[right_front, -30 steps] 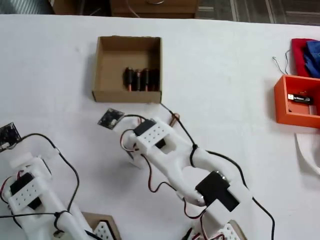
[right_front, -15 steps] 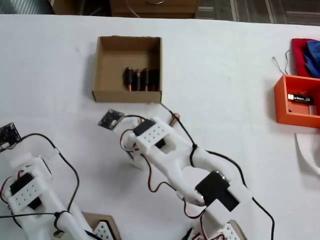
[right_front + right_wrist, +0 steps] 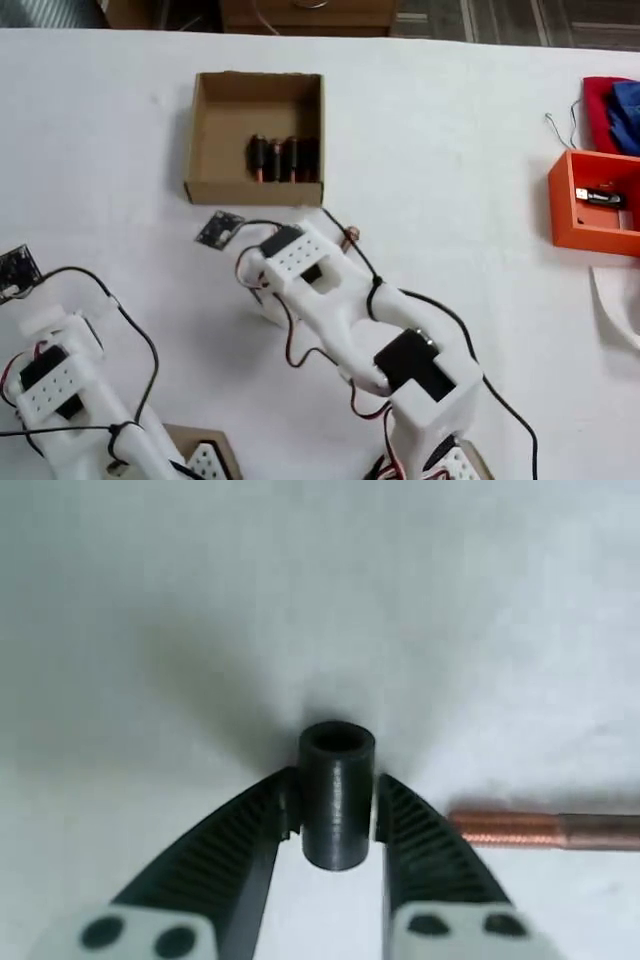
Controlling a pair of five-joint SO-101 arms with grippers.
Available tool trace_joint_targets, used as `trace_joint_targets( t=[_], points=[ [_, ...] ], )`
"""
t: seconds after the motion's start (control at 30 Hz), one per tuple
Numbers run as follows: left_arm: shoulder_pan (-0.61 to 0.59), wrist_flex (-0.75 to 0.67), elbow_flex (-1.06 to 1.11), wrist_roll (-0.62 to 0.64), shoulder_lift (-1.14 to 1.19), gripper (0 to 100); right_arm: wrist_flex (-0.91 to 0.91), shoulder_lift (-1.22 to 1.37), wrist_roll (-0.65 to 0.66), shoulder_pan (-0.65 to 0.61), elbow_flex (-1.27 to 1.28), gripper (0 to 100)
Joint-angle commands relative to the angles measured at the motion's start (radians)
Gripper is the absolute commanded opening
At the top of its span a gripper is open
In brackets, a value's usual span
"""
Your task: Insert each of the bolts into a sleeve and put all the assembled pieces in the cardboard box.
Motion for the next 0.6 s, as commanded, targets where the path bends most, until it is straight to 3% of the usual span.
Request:
trace_joint_targets(
  t=[0.0, 0.13, 0.3, 0.43, 0.57],
  points=[
    [0.014, -0.017, -0.002, -0.005, -0.009, 5, 0.002, 0.001, 0.009, -0.016, 0.017, 2.2],
    [0.014, -0.017, -0.002, -0.005, -0.009, 5, 0.01, -0.099, 0.002, -0.016, 0.038, 2.2],
    [0.014, -0.017, -0.01, -0.005, -0.009, 5, 0.074, -0.429, -0.044, 0.039, 0.052, 2.2],
    [0.078, 0.048, -0.079, -0.055, -0.003, 5, 0.045, -0.694, -0.04, 0.277, 0.058, 2.2],
    [0.327, 0.229, -0.236, -0.127, -0.002, 5, 0.027, -0.895, -0.044, 0.55, 0.068, 2.2]
  ],
)
